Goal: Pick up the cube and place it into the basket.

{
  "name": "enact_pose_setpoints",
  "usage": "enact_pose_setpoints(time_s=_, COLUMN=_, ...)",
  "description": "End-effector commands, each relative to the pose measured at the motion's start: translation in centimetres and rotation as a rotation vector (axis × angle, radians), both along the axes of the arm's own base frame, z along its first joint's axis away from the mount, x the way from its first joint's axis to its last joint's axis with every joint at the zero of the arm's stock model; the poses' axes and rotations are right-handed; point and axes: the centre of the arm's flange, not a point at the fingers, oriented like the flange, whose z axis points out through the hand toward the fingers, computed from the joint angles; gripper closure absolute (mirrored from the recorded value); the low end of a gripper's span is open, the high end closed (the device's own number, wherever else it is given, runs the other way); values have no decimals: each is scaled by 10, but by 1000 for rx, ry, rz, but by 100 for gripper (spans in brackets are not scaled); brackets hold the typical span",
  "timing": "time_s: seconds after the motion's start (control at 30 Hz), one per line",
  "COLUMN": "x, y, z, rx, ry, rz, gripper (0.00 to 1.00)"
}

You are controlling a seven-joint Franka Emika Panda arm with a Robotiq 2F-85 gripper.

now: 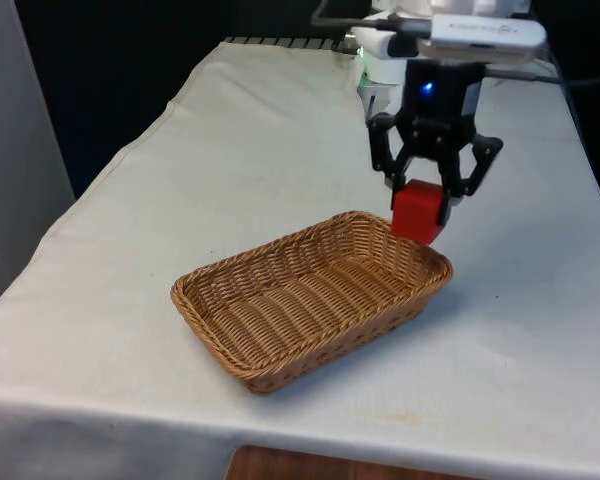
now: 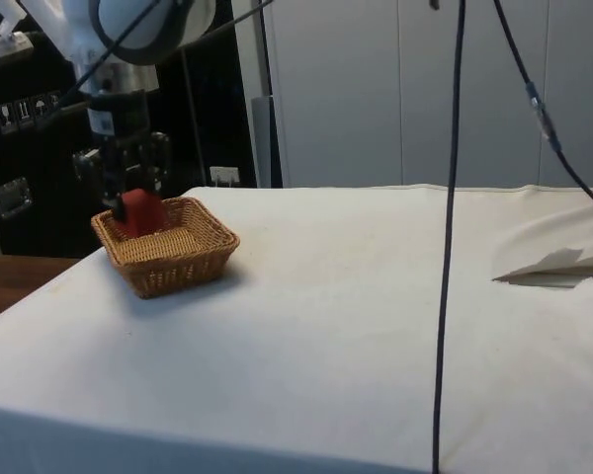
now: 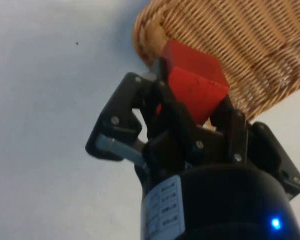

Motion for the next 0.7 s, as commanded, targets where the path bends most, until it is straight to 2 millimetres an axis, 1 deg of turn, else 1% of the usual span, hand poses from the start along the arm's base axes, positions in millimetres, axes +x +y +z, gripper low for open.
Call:
enact_pose_setpoints(time_s=0.0, x=3, y=-3, z=0, rx=8, ry=8, rz=1, gripper=100)
enact_pose_setpoints(time_s=0.07, x=11, y=-12, z=-1, rx=4, ry=3, rz=1, gripper=100)
enact_pose_setpoints(time_s=0.2, x=19, y=-25, z=-1, rx=0, ry=-4, rz=-1, gripper=100)
enact_pose_setpoints(time_s=0.23, x=17, y=-21, z=-1, rx=-8, ry=-9, rz=-2, gripper=100)
enact_pose_setpoints(time_s=0.33, x=24, y=-39, z=-3, rx=-5, ry=-8, rz=-3, gripper=100)
enact_pose_setpoints(time_s=0.47, x=27, y=-53, z=-6, rx=-9, ry=-11, rz=-3, gripper=100)
enact_pose_setpoints(time_s=0.5, x=26, y=-50, z=-5, rx=-17, ry=-15, rz=-3, gripper=100)
enact_pose_setpoints(time_s=0.57, x=29, y=-64, z=-9, rx=-12, ry=-12, rz=-5, gripper=100)
enact_pose_setpoints(time_s=0.67, x=30, y=-73, z=-11, rx=-17, ry=-14, rz=-6, gripper=100)
